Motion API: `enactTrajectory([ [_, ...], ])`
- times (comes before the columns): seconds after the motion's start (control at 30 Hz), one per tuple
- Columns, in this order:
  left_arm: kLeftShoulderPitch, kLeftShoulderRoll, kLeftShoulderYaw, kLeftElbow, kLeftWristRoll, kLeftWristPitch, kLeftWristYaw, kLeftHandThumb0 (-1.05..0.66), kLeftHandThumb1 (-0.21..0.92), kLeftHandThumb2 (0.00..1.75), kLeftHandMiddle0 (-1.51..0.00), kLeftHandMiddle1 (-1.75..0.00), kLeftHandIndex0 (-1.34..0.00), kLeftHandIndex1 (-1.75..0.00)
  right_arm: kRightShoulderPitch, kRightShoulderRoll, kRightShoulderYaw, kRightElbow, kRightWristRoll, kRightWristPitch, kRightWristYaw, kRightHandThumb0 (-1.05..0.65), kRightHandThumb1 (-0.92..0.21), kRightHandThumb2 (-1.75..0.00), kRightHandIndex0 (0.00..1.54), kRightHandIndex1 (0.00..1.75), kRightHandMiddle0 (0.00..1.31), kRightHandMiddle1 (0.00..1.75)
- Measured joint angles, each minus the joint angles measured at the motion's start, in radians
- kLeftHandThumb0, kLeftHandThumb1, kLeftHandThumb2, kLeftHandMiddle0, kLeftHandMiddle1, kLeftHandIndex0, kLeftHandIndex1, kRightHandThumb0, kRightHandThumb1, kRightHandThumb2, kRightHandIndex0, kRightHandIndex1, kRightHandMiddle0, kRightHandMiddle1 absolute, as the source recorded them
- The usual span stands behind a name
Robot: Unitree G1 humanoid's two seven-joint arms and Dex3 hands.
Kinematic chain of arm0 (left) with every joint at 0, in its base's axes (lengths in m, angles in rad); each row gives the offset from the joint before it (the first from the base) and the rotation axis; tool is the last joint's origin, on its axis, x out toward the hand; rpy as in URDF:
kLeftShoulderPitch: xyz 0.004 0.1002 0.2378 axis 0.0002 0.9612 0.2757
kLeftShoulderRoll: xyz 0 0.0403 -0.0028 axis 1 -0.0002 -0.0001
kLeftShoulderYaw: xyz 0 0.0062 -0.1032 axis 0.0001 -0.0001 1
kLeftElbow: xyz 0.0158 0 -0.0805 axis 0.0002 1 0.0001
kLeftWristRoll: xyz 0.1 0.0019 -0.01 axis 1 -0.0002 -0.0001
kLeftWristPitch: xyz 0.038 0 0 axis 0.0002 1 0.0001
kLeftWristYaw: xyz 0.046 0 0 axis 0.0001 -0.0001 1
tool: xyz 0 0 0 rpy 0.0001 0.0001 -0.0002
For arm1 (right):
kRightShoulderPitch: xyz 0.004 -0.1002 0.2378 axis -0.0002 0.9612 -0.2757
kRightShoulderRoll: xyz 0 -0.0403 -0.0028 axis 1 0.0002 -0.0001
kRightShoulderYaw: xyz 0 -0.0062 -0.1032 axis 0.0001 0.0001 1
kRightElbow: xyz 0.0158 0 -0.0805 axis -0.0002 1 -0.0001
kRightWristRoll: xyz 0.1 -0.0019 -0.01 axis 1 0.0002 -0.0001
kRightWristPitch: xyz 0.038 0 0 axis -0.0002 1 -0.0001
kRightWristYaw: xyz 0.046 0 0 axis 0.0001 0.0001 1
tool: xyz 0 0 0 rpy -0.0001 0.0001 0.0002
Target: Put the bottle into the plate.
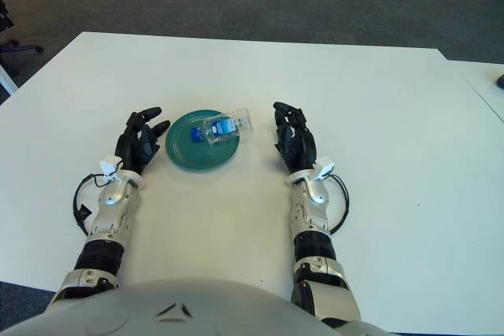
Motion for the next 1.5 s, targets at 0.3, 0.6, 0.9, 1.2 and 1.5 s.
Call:
enactTrajectory([
  [0.3,0.008,-0.034,-0.017,0.028,0.037,-0.066,0.045,-0.58,0.89,0.7,-0.61,-0.76,-0.43,-1.15,0.033,-0.008,0.006,-0.061,0.004,0.054,-0.007,-0.75,-0.92,-0.61,0.36,0.0,0.0,0.92],
  [0.6,0.009,-0.04,-0.017,0.048,0.017,-0.116,0.024,-0.55,0.86,0.74,-0.59,-0.77,-0.43,-1.14,0.049,-0.011,0.012,-0.094,0.002,0.076,-0.029,-0.76,-0.92,-0.6,0.37,0.01,0.0,0.94],
  [0.9,0.013,-0.042,-0.017,0.053,-0.004,-0.134,0.002,-0.55,0.85,0.76,-0.6,-0.78,-0.43,-1.14,0.067,-0.015,0.017,-0.119,0.003,0.098,-0.036,-0.77,-0.92,-0.61,0.38,0.01,0.0,0.98],
  [1.2,0.02,-0.047,-0.02,0.051,-0.006,-0.141,-0.014,-0.56,0.88,0.77,-0.6,-0.77,-0.43,-1.15,0.073,-0.024,0.02,-0.13,0.004,0.123,-0.03,-0.77,-0.92,-0.62,0.38,0.01,0.0,0.94],
  [1.5,0.026,-0.053,-0.023,0.048,-0.005,-0.145,-0.024,-0.58,0.92,0.76,-0.59,-0.75,-0.41,-1.16,0.071,-0.04,0.021,-0.13,-0.003,0.124,-0.03,-0.77,-0.92,-0.62,0.36,0.0,0.0,0.92],
])
